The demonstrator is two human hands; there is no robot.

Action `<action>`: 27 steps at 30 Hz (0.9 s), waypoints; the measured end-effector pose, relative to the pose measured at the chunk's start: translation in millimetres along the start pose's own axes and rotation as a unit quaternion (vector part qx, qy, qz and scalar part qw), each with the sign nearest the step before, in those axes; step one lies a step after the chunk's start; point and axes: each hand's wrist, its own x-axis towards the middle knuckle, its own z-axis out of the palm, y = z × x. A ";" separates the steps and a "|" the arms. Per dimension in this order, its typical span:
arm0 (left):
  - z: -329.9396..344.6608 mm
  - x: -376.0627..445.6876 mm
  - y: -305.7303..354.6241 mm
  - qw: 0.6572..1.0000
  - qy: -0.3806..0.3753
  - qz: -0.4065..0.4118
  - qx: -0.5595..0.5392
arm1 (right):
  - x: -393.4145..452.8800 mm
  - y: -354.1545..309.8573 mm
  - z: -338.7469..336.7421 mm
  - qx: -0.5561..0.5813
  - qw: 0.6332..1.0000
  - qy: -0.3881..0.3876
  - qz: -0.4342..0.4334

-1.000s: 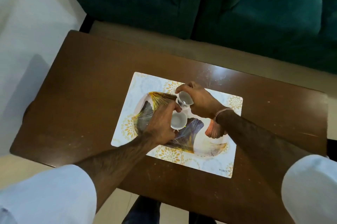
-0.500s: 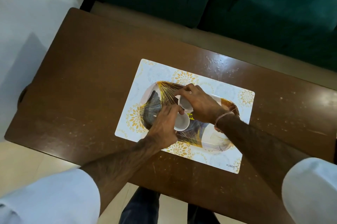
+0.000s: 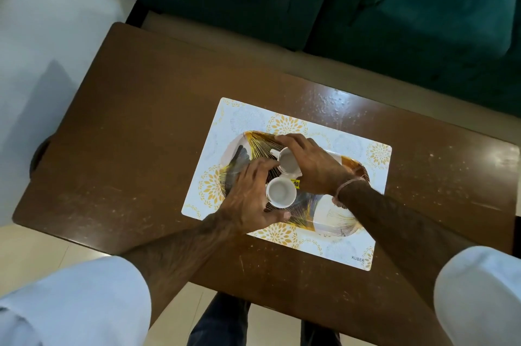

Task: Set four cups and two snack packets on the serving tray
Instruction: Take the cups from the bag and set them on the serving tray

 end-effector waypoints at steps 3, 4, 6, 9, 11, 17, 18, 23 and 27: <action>-19.3 10.1 8.3 1.000 0.009 -0.013 0.004 | -0.9 -3.6 -17.5 -0.008 1.000 0.010 0.016; -25.8 15.5 11.4 1.000 0.014 -0.027 0.003 | -0.8 -5.0 -24.1 -0.010 1.000 0.015 0.025; -43.2 29.4 22.2 0.998 0.031 -0.048 0.001 | -3.1 -8.8 -43.8 -0.008 0.999 0.033 0.042; -70.6 53.6 41.3 0.997 0.048 -0.052 0.020 | -8.4 -13.4 -77.4 0.002 0.995 0.079 0.059; -89.0 69.4 57.5 0.997 0.055 -0.042 0.035 | -15.1 -16.0 -103.2 0.000 0.992 0.110 0.069; -133.1 115.7 126.4 0.995 0.067 -0.001 0.080 | -49.7 -21.8 -186.1 0.011 0.974 0.200 0.104; -139.4 123.4 140.9 0.994 0.070 0.009 0.082 | -57.6 -22.1 -200.3 0.014 0.970 0.216 0.109; -162.0 160.5 219.0 0.991 0.086 0.059 0.085 | -103.6 -18.2 -267.8 0.020 0.948 0.291 0.130; -166.2 185.6 286.1 0.988 0.097 0.092 0.079 | -148.1 -4.6 -315.4 0.021 0.928 0.339 0.153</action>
